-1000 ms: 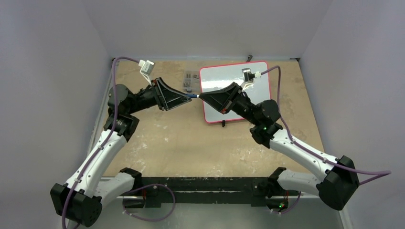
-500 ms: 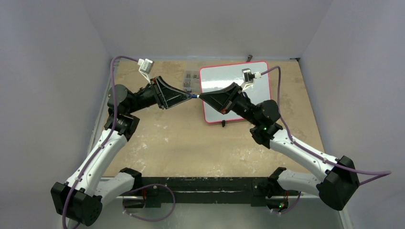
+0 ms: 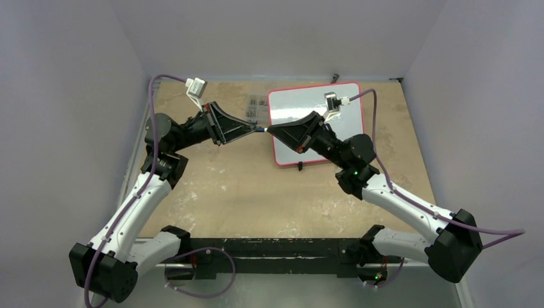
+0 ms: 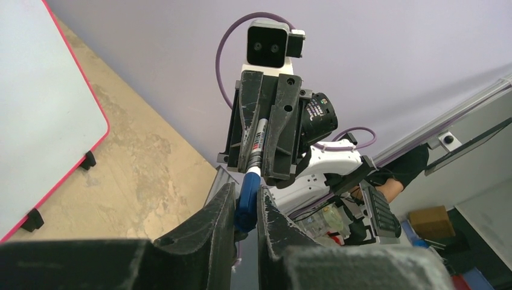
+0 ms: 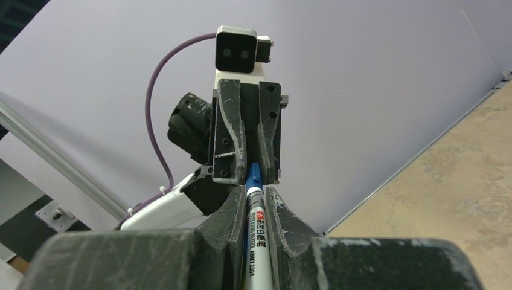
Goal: Write a sentence on the whiteboard
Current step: Open the whiteboard marker.
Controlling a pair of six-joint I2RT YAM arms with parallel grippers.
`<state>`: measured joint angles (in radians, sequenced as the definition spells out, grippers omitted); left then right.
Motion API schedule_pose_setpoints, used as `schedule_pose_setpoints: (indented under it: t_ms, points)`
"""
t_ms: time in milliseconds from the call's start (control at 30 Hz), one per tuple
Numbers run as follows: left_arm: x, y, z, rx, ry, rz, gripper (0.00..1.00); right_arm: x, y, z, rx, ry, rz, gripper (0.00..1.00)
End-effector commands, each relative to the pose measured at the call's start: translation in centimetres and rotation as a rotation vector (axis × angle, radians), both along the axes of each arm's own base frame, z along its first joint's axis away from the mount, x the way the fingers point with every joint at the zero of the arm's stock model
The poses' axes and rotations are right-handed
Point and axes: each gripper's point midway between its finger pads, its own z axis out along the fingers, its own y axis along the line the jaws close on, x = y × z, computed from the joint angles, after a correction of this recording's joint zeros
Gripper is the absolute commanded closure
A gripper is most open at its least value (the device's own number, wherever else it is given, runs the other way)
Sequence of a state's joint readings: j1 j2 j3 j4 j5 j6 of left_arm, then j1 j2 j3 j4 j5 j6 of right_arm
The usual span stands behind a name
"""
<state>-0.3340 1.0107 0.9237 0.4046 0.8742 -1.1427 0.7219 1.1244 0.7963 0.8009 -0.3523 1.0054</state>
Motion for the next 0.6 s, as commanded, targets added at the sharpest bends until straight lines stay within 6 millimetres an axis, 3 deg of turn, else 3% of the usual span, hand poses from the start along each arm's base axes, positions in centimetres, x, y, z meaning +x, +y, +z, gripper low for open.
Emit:
schedule_pose_setpoints:
  t_ms: [0,300,567]
  points:
    - [0.3,0.3,0.5,-0.011,-0.042,0.033,1.00,0.2,-0.2,0.5,0.014,-0.014,-0.028,1.00]
    - [2.1,2.4,-2.7,0.075,-0.096,0.255,1.00,3.1,-2.0,-2.7,-0.078,0.251,-0.130,1.00]
    - [3.0,3.3,-2.2,-0.022,-0.082,0.273,1.00,3.3,-4.0,-2.7,-0.070,0.279,-0.152,1.00]
